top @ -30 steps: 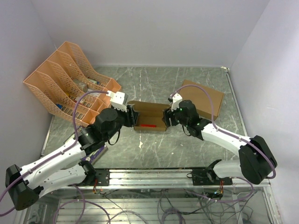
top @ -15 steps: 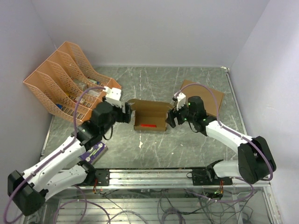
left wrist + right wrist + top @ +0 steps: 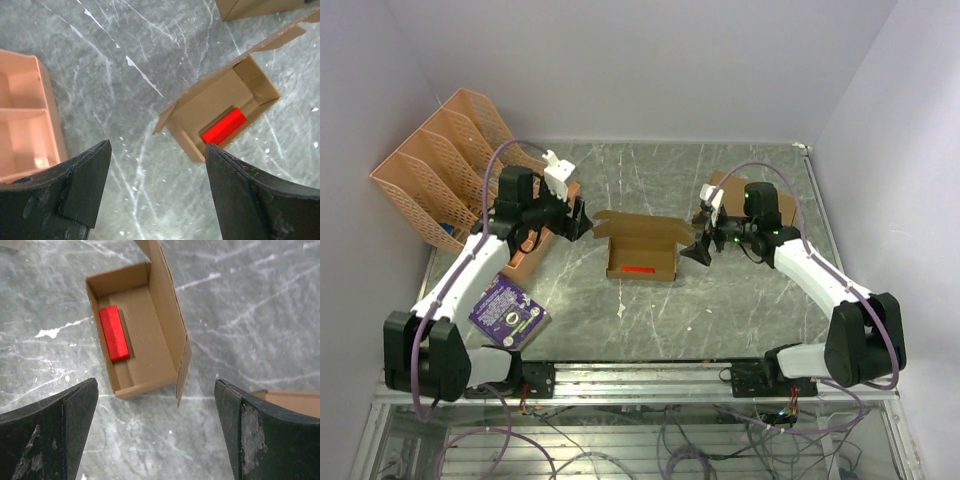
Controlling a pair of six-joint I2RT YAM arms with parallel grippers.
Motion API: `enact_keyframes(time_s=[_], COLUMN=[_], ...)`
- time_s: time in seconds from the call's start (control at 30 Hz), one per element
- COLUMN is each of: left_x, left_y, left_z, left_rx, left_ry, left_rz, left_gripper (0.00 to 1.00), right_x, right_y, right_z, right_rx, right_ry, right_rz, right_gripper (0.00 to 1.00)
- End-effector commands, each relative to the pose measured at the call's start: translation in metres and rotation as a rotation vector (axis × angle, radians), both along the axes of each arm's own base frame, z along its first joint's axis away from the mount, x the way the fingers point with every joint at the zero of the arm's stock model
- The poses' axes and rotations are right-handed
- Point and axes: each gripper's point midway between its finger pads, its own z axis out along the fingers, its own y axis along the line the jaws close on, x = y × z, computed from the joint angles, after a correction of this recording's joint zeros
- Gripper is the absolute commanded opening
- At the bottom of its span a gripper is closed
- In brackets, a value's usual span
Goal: Fold the paper box
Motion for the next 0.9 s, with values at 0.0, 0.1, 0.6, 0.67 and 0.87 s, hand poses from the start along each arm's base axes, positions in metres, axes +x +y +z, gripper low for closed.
enact_keyframes(time_s=[0.0,0.1,0.6,0.67,0.87], left_x=[0.004,0.005,0.019,0.021,0.023], left_y=[0.002,0.000,-0.025,-0.026,-0.031], left_z=[-0.003,-0.017,-0.039,-0.041,-0.053], left_rx=[0.093,0.121,0.030,0.026,0.004], left_ry=[-0.029,-0.080,-0.173,-0.177,-0.127], left_rz=[-0.179,-0.259,-0.400,-0.399,-0.423], left_gripper=[0.86,0.85,0.72,0.71,0.62], right_x=[-0.001,0.010,-0.001,-0.002,0.001], right_y=[0.013,0.014,0.011,0.012,0.012], right_z=[0.024,0.034,0.045,0.045,0.046], right_rx=[0.034,0.010,0.059,0.061,0.071], right_ry=[-0.091,-0.022,-0.010,0.011,0.016], right_rz=[0.172,0.160,0.116,0.130,0.108], right_gripper=[1.00,1.00,1.00,1.00,0.99])
